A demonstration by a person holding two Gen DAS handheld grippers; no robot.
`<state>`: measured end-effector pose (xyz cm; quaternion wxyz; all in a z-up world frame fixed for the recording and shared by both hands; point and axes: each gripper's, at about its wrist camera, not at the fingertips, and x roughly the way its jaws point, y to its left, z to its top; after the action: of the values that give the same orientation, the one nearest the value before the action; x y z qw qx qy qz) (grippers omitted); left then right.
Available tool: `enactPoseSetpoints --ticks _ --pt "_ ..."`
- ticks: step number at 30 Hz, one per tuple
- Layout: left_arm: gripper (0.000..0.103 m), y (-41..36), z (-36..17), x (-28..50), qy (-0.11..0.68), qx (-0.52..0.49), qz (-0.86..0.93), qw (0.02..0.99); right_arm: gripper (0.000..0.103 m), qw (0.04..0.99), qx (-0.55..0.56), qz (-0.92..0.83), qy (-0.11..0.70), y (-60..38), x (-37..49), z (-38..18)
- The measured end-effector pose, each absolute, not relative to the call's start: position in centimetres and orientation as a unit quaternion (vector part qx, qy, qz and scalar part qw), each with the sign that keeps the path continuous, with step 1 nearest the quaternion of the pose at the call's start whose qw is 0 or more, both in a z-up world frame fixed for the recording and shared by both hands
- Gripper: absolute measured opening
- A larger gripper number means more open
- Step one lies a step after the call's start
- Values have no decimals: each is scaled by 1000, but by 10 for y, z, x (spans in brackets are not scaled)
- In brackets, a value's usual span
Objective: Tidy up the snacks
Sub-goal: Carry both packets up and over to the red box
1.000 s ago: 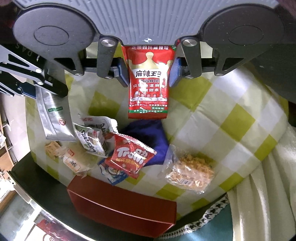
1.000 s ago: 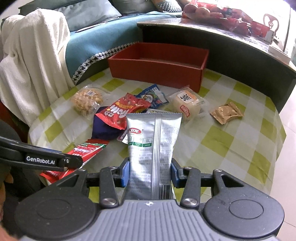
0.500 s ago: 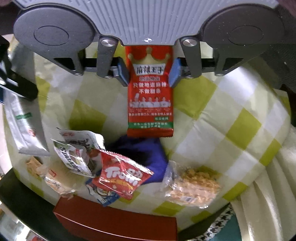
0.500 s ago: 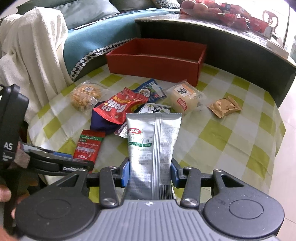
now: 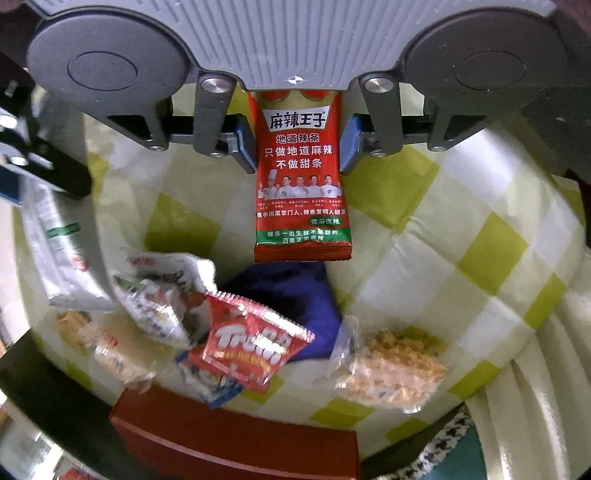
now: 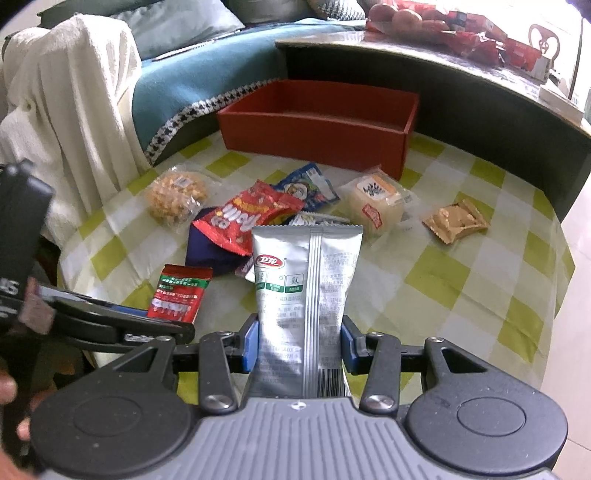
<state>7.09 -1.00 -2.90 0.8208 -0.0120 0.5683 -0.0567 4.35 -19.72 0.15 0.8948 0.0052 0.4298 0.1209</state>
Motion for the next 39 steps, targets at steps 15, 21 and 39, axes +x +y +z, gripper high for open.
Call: enactPoseSetpoints --ticks 15,21,39 --pt "55 -16 44 108 498 -67 -95 859 45 921 41 106 374 -199 97 43" --pt "55 -28 54 148 480 -78 -99 868 45 923 66 91 367 -209 140 49" --pt "55 -50 67 247 449 -85 -88 885 45 932 80 70 345 -226 240 62"
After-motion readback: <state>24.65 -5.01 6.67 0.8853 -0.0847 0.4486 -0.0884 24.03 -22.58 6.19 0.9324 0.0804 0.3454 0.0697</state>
